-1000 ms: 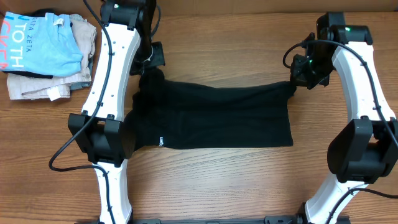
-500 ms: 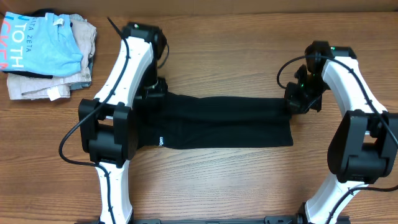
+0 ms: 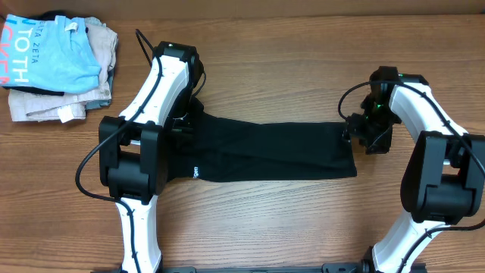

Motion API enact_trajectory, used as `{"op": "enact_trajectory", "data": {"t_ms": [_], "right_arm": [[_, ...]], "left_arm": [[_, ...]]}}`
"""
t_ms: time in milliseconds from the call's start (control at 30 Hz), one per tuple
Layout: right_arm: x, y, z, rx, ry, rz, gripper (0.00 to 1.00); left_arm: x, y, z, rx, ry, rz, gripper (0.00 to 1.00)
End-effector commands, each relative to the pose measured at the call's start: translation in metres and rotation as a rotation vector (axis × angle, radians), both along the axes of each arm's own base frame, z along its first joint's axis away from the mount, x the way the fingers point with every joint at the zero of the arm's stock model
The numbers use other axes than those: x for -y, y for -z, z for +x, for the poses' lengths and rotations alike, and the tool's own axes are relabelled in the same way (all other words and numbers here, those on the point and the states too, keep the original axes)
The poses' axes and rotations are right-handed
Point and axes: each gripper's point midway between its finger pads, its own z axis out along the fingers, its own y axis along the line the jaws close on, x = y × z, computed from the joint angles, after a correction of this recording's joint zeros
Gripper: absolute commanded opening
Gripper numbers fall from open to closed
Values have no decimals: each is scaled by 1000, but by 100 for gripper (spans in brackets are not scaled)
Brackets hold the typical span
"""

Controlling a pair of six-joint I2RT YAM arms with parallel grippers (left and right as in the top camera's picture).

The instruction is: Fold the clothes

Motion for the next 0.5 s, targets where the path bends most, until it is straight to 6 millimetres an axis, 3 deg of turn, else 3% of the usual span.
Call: {"op": "enact_trajectory", "data": {"t_ms": [0,100,233,400,467], "right_arm": [[-10,-4,3,49,-45,60,70],[-15,5,0,51,-58,82,71],[-21,19,-9,43,-57,106,71],[-28,31,-17,41,-58,139,50],[-30,33,-18,46,-57,146,28]], "left_arm": [[1,-27,21,139,-25,9,67],[8,-58,43,277,-32,-36,75],[16,-116,73,514,-54,-102,78],[39,-194,102,827,-77,-278,79],[49,-220,108,921,-70,-359,79]]}}
